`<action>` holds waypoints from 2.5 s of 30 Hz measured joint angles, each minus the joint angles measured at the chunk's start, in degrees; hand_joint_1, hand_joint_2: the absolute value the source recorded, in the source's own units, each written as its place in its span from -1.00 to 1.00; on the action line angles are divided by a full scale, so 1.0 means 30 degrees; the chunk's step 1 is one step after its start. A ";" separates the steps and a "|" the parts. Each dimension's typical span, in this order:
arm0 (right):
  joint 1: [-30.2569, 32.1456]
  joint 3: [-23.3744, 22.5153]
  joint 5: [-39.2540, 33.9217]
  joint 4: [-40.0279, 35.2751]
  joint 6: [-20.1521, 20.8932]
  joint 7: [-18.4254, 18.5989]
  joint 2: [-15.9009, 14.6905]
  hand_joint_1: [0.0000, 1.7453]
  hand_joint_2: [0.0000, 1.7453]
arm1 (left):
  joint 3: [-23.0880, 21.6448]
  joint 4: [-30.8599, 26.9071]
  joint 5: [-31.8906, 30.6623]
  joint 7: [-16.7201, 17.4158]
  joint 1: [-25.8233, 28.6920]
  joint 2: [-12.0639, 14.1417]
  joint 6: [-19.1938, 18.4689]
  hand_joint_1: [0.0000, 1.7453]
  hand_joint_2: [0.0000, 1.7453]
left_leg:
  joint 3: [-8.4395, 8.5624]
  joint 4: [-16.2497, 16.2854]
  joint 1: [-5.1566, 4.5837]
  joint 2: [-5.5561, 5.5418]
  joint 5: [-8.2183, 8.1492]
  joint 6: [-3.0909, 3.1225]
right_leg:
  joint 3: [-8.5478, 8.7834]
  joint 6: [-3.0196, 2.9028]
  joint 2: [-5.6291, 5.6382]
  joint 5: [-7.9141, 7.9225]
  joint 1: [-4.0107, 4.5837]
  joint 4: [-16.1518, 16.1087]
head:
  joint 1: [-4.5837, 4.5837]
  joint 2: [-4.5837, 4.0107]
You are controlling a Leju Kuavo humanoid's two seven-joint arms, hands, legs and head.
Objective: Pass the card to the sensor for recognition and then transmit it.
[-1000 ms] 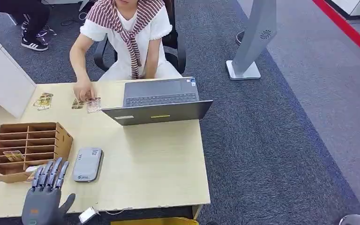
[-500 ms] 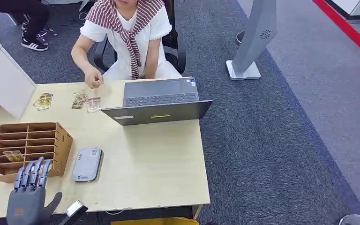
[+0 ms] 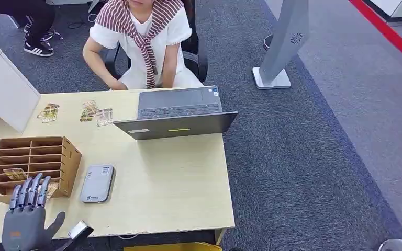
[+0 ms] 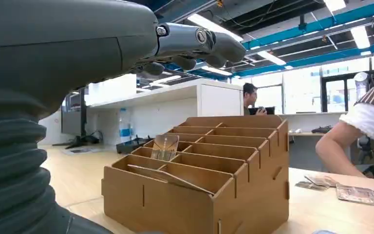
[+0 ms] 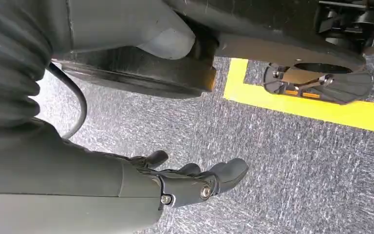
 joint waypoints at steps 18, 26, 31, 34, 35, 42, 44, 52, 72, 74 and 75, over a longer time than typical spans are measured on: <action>0.0000 0.0000 0.0124 0.0000 -0.0102 0.0014 0.0058 -1.00 1.00 | 0.0706 0.0000 0.0124 0.0000 -0.0139 0.0000 -0.0408 -1.00 1.00 | 0.0001 0.0000 0.0000 0.0000 0.0001 -0.0001 | 0.0000 0.0000 0.0000 0.0000 0.0000 0.0000 | 0.0000 0.0007; -0.0004 0.0000 0.0225 0.0000 -0.0065 0.0036 0.0066 -1.00 1.00 | 0.1143 0.0153 0.0102 0.0073 -0.0547 -0.0087 -0.1064 -1.00 1.00 | 0.0002 0.0000 0.0000 0.0000 0.0001 -0.0001 | 0.0001 -0.0001 0.0000 0.0002 0.0000 0.0000 | 0.0000 0.0000; -0.0041 0.0000 0.0503 0.0000 0.0051 0.0138 0.0087 -1.00 1.00 | 0.1355 0.0481 0.0131 0.0189 -0.0926 -0.0087 -0.1369 -1.00 1.00 | 0.0002 0.0000 0.0000 -0.0002 0.0002 -0.0002 | 0.0001 -0.0001 0.0000 0.0001 0.0000 0.0001 | 0.0000 0.0007; -0.0047 0.0000 0.0517 0.0000 0.0073 0.0131 0.0102 -1.00 1.00 | 0.1552 0.0685 0.0153 0.0233 -0.1127 -0.0087 -0.1537 -1.00 1.00 | 0.0001 0.0000 0.0001 -0.0002 0.0002 -0.0002 | 0.0001 -0.0001 0.0000 0.0001 0.0000 0.0001 | 0.0000 0.0000; -0.0048 0.0000 0.0524 0.0000 0.0080 0.0131 0.0102 -1.00 1.00 | 0.1617 0.0758 0.0160 0.0233 -0.1164 -0.0087 -0.1581 -1.00 1.00 | 0.0001 0.0000 0.0001 -0.0002 0.0002 -0.0002 | 0.0000 -0.0001 0.0000 0.0001 0.0000 0.0001 | -0.0007 0.0007; -0.0049 0.0000 0.0532 0.0000 0.0066 0.0124 0.0102 -1.00 1.00 | 0.1879 0.1173 0.0116 0.0248 -0.1379 -0.0087 -0.1858 -1.00 1.00 | 0.0000 0.0000 0.0001 -0.0002 0.0002 -0.0001 | 0.0000 -0.0001 0.0000 0.0001 0.0000 0.0001 | 0.0000 0.0000; -0.0050 0.0000 0.0582 0.0000 0.0029 0.0131 0.0109 -1.00 1.00 | 0.1887 0.1180 0.0073 0.0393 -0.1394 -0.0087 -0.2039 -1.00 1.00 | 0.0000 0.0000 0.0001 -0.0002 0.0002 -0.0001 | 0.0000 -0.0001 0.0000 0.0001 0.0000 0.0001 | 0.0000 0.0007; -0.0056 0.0000 0.0802 0.0000 0.0015 0.0131 0.0117 -1.00 1.00 | 0.1916 0.1180 -0.0102 0.0568 -0.1429 -0.0087 -0.2353 -1.00 1.00 | 0.0000 0.0000 0.0000 -0.0002 0.0001 -0.0001 | 0.0000 -0.0001 0.0000 0.0001 0.0000 0.0001 | 0.0000 0.0007; -0.0070 0.0000 0.1143 0.0000 0.0015 0.0189 0.0131 -1.00 1.00 | 0.2054 0.1348 -0.0219 0.0721 -0.1996 -0.0087 -0.2761 -1.00 1.00 | 0.0001 0.0001 0.0000 -0.0002 0.0002 -0.0002 | 0.0001 -0.0001 0.0000 0.0002 0.0000 0.0001 | 0.0000 0.0007; -0.0071 0.0000 0.1151 0.0000 0.0015 0.0189 0.0138 -1.00 1.00 | 0.2054 0.1355 -0.0226 0.0750 -0.2073 -0.0087 -0.2761 -1.00 1.00 | 0.0001 0.0001 0.0000 -0.0002 0.0002 -0.0002 | 0.0001 -0.0001 0.0000 0.0002 0.0000 0.0001 | 0.0000 0.0007; -0.0071 0.0000 0.1151 0.0000 0.0022 0.0189 0.0138 -1.00 1.00 | 0.2054 0.1355 -0.0226 0.0750 -0.2089 -0.0087 -0.2761 -1.00 1.00 | 0.0001 0.0001 0.0000 -0.0002 0.0002 -0.0002 | 0.0000 -0.0001 0.0000 0.0002 0.0000 0.0001 | 0.0000 0.0007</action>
